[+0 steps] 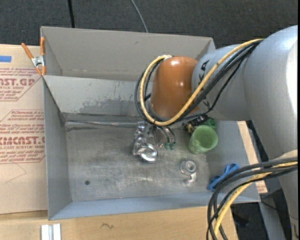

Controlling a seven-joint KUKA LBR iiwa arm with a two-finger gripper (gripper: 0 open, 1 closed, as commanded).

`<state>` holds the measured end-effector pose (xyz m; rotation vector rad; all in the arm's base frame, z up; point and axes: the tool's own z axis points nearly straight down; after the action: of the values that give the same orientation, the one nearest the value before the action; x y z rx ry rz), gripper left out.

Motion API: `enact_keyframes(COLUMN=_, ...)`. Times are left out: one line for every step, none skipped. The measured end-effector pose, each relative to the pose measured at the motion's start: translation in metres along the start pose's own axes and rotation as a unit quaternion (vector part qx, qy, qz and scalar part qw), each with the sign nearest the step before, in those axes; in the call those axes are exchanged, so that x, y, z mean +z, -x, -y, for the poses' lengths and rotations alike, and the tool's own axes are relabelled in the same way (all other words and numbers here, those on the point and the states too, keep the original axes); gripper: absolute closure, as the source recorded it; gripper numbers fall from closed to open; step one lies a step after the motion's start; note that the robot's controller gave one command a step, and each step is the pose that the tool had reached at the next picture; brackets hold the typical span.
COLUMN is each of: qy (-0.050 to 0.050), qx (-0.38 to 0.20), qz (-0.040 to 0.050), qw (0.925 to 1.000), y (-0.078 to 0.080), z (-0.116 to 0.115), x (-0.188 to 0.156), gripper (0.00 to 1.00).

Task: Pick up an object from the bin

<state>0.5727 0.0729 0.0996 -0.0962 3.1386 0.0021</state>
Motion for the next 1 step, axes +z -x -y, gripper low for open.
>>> enact_keyframes(qy=0.000, qx=0.000, qz=-0.0001, qw=1.0000, y=0.0000, z=0.0000, x=0.0000, gripper=0.00)
